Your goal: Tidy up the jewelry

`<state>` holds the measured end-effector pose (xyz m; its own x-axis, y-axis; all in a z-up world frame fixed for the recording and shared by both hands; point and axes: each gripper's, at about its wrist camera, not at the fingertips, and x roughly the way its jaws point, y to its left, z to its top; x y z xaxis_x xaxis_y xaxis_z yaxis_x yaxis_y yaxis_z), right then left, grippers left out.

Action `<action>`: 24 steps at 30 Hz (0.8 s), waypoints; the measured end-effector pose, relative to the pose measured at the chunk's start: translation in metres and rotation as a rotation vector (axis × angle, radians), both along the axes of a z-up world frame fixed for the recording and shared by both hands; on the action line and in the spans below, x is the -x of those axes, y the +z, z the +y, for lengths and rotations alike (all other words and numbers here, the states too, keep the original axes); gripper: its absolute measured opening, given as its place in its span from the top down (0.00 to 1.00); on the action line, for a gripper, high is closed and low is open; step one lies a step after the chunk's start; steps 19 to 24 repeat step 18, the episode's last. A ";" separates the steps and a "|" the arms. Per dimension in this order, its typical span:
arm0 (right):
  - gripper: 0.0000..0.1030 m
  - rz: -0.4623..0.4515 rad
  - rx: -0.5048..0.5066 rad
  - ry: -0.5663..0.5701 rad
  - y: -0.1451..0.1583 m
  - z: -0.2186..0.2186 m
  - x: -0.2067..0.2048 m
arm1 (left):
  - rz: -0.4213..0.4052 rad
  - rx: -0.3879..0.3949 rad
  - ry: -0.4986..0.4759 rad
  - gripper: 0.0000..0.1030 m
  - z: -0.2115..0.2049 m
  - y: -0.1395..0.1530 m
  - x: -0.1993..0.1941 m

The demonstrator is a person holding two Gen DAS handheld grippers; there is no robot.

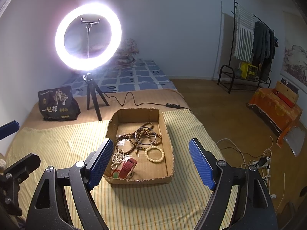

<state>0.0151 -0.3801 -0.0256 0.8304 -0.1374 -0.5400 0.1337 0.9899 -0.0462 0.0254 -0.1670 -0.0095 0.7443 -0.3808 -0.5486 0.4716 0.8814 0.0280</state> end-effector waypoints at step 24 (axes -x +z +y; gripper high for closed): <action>0.21 0.008 0.002 0.004 -0.002 0.001 0.001 | -0.007 -0.006 0.015 0.00 0.002 -0.004 0.000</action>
